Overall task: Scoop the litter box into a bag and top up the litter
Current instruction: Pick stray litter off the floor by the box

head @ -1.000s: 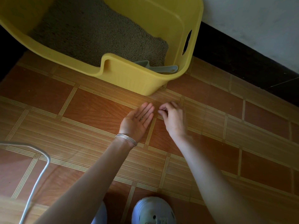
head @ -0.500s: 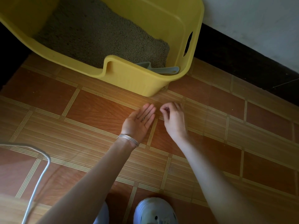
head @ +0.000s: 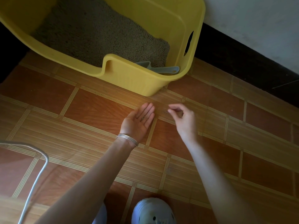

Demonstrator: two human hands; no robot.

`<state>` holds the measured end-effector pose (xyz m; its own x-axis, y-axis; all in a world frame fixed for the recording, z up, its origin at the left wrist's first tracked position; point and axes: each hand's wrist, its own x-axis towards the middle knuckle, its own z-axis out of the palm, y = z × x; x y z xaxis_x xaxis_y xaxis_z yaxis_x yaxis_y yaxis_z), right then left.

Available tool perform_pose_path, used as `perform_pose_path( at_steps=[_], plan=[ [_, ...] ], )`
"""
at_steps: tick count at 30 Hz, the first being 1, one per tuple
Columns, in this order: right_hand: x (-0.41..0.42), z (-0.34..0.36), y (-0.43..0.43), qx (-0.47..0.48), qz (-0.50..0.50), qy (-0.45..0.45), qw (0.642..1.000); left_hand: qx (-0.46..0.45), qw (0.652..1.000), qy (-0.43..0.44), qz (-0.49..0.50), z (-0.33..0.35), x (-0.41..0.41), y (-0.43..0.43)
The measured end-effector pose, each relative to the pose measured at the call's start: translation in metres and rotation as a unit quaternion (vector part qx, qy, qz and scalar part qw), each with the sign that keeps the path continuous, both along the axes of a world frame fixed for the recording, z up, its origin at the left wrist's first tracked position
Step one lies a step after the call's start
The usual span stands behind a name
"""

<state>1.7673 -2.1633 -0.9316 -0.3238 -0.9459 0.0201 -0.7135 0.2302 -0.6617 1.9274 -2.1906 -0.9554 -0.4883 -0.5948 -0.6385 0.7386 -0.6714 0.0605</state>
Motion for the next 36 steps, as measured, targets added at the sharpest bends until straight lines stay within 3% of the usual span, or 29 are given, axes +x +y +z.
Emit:
perform_pose_path(
  at_steps=[6,19,24,27,31,34,36],
  plan=[
    [-0.017,-0.009,-0.004,0.076,0.010,0.056,0.996,-0.001,1.000,0.000,-0.004,0.002,0.000,0.000],
    [-0.003,-0.017,-0.006,0.029,0.043,0.104,0.993,-0.009,1.000,0.005,-0.012,0.000,0.002,0.001],
    [0.001,-0.019,-0.004,0.026,0.073,0.165,0.983,-0.014,1.000,-0.001,-0.015,0.000,0.001,0.001],
    [0.005,-0.014,-0.005,0.023,0.068,0.138,0.988,-0.014,1.000,-0.003,-0.014,0.001,0.001,0.001],
    [0.023,0.004,-0.005,-0.032,0.092,0.026,0.995,-0.015,1.000,-0.007,-0.015,0.000,0.000,0.001],
    [0.037,0.010,-0.005,-0.050,0.166,0.037,0.984,-0.018,0.999,-0.025,-0.021,0.000,0.000,0.000],
    [0.036,0.010,-0.007,-0.056,0.164,0.046,0.984,-0.014,0.999,-0.026,-0.017,-0.001,0.000,-0.001]
  ],
)
